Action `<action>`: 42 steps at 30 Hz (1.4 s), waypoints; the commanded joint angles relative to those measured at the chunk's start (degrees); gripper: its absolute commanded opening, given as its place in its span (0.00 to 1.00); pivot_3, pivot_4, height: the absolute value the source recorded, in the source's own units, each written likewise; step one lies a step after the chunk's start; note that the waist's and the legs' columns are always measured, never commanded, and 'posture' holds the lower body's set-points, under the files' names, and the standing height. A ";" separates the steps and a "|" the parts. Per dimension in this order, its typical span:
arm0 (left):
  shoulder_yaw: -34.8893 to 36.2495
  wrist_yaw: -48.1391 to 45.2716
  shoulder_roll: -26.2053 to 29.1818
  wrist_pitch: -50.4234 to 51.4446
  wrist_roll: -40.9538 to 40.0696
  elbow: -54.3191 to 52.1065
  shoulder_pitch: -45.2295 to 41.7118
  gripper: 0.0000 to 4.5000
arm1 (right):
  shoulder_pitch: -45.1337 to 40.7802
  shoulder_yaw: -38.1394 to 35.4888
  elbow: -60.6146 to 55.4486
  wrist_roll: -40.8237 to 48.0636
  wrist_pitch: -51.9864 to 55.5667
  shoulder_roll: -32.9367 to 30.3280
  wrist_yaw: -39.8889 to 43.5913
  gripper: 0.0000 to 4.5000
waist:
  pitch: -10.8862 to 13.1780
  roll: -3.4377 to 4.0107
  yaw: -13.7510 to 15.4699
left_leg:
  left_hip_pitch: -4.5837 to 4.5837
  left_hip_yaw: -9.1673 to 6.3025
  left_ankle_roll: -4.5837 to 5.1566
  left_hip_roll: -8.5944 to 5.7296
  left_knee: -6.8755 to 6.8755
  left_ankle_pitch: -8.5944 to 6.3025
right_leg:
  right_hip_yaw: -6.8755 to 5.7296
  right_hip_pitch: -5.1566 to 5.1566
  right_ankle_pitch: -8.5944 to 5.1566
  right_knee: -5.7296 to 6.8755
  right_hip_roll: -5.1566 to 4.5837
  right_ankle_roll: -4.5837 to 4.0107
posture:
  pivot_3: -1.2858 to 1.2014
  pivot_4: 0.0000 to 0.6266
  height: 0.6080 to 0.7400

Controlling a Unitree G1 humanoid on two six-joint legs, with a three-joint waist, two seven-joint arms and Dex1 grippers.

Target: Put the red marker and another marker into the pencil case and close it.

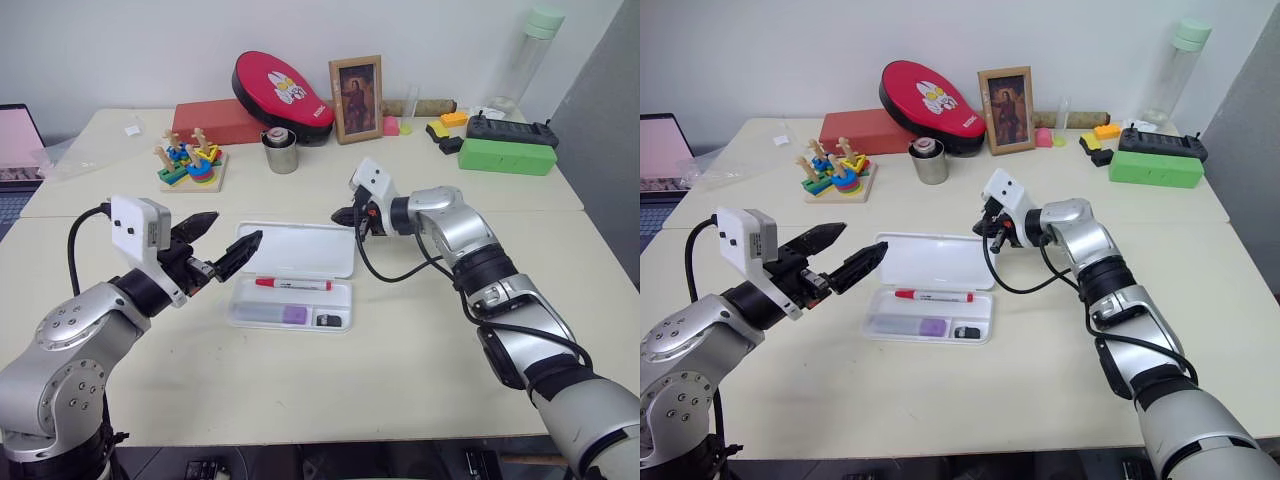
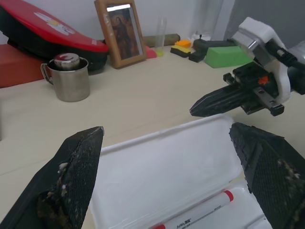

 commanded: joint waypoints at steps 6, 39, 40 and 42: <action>0.36 -1.39 2.58 -0.56 -3.28 -2.30 1.44 1.00 | 4.50 1.28 -14.10 3.03 0.93 -2.48 10.47 0.00 | 0.00 0.00 0.03 | 0.00 0.00 0.00 0.00 0.00 0.00 | 0.00 0.00 0.00 -0.01 0.00 0.00 | 0.52 0.24 1.00; 9.21 -13.03 15.98 -1.08 -11.28 -4.63 24.10 1.00 | 18.02 14.63 -34.85 -3.63 -1.09 -7.23 13.66 0.00 | 0.01 0.01 0.31 | 0.00 0.05 0.03 0.02 -0.13 -0.03 | 0.04 -0.07 -0.01 -0.05 0.00 0.00 | 0.52 0.24 1.00; 9.28 -13.05 16.07 -1.11 -11.25 -4.56 24.03 1.00 | 18.29 15.25 -34.76 -4.34 -1.19 -7.12 13.22 0.00 | 0.01 0.01 0.34 | 0.00 0.05 0.03 0.02 -0.12 -0.03 | 0.04 -0.07 -0.01 -0.05 0.00 0.00 | 0.52 0.24 1.00; 8.95 -12.90 16.21 -1.12 -11.13 -4.40 23.54 1.00 | 18.78 16.59 -33.97 -5.84 -1.71 -6.81 12.36 0.00 | 0.00 0.00 0.36 | 0.01 0.05 0.03 0.03 -0.12 -0.03 | 0.04 -0.06 -0.01 -0.05 0.00 0.00 | 0.52 0.24 1.00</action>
